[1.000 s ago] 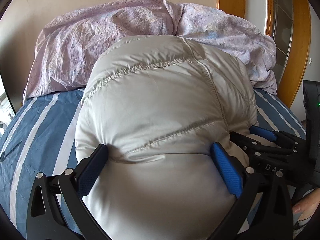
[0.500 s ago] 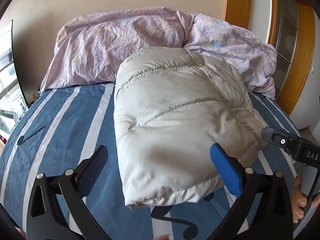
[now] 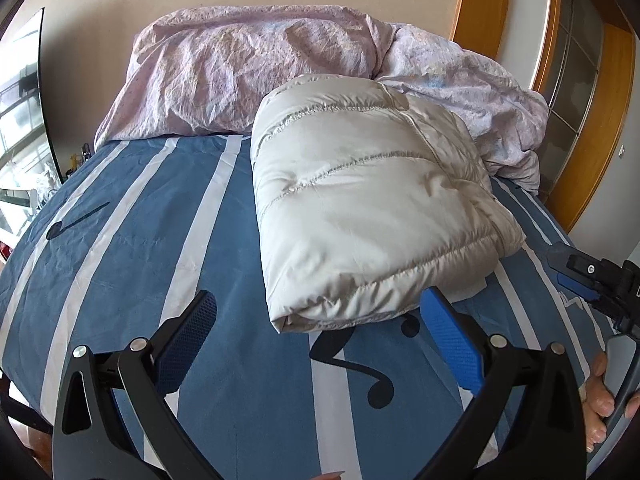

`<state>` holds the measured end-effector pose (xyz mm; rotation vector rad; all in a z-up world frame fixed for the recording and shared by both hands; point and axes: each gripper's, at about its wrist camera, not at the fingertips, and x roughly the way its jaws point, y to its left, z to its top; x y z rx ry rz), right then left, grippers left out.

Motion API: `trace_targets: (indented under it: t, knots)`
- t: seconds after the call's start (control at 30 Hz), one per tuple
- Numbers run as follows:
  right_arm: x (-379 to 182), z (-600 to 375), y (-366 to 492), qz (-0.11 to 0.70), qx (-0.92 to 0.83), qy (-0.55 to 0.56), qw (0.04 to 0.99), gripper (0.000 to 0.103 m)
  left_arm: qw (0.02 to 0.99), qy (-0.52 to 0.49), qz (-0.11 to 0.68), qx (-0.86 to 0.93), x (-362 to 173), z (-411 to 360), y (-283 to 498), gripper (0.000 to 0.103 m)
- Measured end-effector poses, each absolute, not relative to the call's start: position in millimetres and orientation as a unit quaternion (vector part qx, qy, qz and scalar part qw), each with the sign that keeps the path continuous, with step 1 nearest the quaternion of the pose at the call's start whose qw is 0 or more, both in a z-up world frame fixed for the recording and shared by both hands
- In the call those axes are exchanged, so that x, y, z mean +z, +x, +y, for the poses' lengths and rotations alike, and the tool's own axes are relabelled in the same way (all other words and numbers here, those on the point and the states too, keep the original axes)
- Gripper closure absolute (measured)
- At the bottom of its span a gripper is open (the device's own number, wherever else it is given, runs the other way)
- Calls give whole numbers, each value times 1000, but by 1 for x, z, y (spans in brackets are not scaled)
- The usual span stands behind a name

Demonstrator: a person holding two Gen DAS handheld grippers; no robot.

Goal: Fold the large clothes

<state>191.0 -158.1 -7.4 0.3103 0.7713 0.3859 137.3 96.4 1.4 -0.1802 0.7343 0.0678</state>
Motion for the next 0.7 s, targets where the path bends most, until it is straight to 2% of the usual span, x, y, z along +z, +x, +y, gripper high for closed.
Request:
trace_targets:
  t: [0.7]
  knots:
    - [6, -156, 108, 344, 160, 114, 918, 2, 934, -91, 343, 35, 19, 87, 79, 1]
